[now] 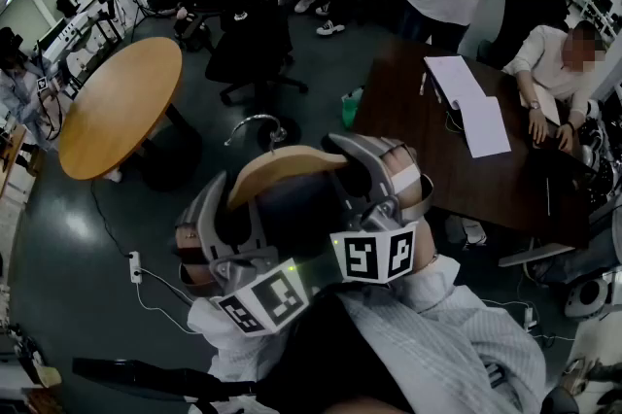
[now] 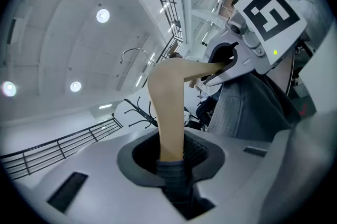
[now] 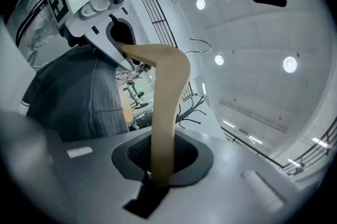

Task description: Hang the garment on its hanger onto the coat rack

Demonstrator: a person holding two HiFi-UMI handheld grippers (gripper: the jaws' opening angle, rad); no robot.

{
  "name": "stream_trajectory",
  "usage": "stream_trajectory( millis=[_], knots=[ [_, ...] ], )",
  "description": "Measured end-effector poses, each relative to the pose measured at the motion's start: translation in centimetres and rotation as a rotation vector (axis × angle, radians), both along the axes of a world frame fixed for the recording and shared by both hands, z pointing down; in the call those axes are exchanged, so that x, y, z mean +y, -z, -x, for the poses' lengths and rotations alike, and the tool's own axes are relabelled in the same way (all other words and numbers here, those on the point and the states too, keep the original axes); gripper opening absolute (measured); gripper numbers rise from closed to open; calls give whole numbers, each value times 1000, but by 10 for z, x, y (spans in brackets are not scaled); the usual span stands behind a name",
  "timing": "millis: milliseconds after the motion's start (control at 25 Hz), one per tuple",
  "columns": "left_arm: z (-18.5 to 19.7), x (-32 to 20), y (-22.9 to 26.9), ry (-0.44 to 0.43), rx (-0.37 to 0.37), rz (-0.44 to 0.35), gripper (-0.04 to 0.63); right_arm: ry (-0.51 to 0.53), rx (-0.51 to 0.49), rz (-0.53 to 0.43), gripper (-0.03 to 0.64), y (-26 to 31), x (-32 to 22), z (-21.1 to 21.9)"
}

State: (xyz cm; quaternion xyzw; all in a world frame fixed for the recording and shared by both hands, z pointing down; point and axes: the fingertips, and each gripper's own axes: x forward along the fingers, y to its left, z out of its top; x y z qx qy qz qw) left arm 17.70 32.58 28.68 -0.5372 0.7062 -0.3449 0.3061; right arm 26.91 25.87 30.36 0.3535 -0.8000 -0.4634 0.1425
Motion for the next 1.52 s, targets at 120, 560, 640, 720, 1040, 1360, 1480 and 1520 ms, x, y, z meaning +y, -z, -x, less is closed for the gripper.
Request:
stream_trajectory(
  millis=[120,560,640,720,1040,1360,1480,1520],
  knots=[
    [0,-1,1,1,3,2,75,2,3,1,37,2,-1,0],
    [-7,-20,-13,40,21,31,75,51,10,27,38,-13,-23,-4],
    [-7,-22,-16,55,20,31,75,65,11,30,40,-16,-26,-4],
    [-6,-23,-19,72,21,37,75,82,12,38,40,-19,-29,-2],
    [32,-47,-34,109,51,64,75,107,40,71,41,-33,-54,38],
    [147,-96,-34,75,75,67,75,60,60,64,41,-30,-100,150],
    [207,-114,-31,36,66,59,75,20,48,53,41,-27,-115,206],
    [224,-121,-30,25,64,58,75,5,45,52,41,-26,-120,223]
  ],
)
